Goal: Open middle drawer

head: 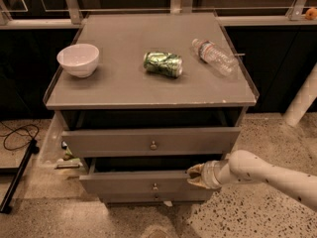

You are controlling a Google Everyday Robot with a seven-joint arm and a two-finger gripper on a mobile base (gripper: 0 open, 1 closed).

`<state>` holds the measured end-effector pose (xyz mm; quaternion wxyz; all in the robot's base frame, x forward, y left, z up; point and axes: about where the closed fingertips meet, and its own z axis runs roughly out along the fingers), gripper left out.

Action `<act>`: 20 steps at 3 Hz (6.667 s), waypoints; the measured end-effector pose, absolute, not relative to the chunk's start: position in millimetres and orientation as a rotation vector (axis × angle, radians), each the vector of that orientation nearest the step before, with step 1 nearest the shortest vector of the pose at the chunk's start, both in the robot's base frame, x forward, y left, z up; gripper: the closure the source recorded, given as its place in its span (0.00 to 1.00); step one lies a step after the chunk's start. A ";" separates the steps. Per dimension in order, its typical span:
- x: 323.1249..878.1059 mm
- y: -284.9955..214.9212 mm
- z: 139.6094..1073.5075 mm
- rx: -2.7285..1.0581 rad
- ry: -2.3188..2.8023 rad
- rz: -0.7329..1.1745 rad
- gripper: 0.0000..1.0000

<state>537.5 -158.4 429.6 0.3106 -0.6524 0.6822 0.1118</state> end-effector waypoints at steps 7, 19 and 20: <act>540.7 -162.1 390.6 -1.723 1.882 0.346 0.19; 422.9 -185.9 378.3 -1.747 1.919 0.402 0.19; 422.9 -185.9 378.3 -1.747 1.919 0.402 0.41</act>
Offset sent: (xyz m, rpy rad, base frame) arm -0.0192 -0.0725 -0.0959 -0.0079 0.1826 -0.1845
